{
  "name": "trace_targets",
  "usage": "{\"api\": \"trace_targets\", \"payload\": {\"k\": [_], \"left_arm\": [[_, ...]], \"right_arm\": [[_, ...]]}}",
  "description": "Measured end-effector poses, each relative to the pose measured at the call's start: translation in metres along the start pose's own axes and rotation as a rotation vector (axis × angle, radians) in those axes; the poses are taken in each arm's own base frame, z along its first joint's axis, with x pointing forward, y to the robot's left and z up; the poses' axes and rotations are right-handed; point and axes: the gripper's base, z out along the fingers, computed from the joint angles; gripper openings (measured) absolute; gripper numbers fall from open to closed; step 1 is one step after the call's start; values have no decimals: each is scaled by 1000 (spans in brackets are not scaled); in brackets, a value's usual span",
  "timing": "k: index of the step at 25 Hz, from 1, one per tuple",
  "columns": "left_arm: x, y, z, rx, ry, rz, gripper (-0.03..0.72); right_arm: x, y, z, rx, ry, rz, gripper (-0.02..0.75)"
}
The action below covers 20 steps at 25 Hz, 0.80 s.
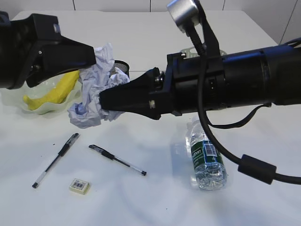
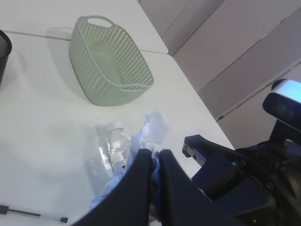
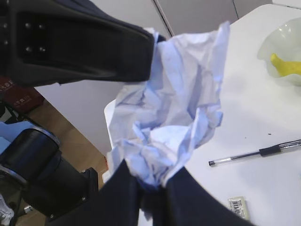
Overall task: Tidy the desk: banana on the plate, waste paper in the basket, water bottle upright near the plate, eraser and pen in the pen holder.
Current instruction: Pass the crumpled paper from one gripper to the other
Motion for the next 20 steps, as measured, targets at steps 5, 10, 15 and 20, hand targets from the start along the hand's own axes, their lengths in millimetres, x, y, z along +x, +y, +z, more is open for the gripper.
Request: {"api": "trace_targets", "payload": {"k": [5, 10, 15, 20], "left_arm": [[0, 0, 0, 0, 0, 0, 2], [0, 0, 0, 0, 0, 0, 29], [0, 0, 0, 0, 0, 0, 149], [0, 0, 0, 0, 0, 0, 207]], "right_arm": [[0, 0, 0, -4, 0, 0, 53], [0, 0, 0, -4, 0, 0, 51], [0, 1, 0, -6, -1, 0, 50], [0, 1, 0, -12, -4, 3, 50]]}}
